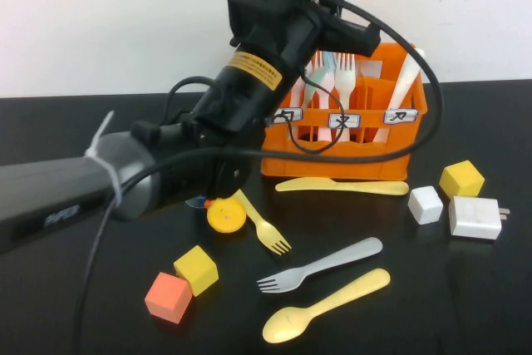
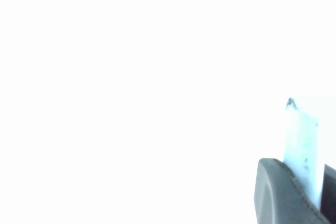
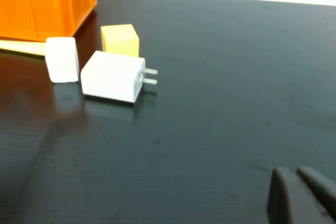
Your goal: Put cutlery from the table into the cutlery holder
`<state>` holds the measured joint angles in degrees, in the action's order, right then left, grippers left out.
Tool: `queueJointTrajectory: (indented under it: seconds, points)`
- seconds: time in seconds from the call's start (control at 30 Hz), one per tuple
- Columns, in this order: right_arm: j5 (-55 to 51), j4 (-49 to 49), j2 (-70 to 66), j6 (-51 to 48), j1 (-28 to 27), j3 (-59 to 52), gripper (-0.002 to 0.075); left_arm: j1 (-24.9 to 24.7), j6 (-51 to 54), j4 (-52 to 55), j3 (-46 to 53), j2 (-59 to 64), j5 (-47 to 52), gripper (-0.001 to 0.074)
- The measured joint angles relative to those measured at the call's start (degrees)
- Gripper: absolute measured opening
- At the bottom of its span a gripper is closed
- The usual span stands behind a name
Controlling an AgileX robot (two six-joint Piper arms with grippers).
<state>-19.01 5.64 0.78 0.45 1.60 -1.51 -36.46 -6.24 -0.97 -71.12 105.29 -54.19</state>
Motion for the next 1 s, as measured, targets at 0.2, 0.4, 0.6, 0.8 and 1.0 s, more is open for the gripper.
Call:
queueJointTrajectory:
  seconds: [0.2, 0.4, 0.6, 0.8, 1.0]
  points:
    - [0.00, 0.00, 0.00, 0.00, 0.00, 0.00, -0.0004, 0.62, -0.77, 1.42, -3.97, 6.35, 4.59, 0.0087]
    - [0.00, 0.00, 0.00, 0.00, 0.00, 0.00, -0.0004, 1.05, -1.51, 2.13, -5.96, 10.44, 9.01, 0.0234]
    - [0.00, 0.00, 0.00, 0.00, 0.00, 0.00, -0.0004, 1.91, -1.61, 5.10, -5.84, 8.84, 10.54, 0.0278]
    - [0.00, 0.00, 0.00, 0.00, 0.00, 0.00, -0.0004, 1.91, 0.10, 6.59, -0.77, -4.34, 16.91, 0.0085]
    - [0.00, 0.00, 0.00, 0.00, 0.00, 0.00, -0.0004, 1.80, -0.94, 10.01, 8.62, -19.22, 31.49, 0.0008]
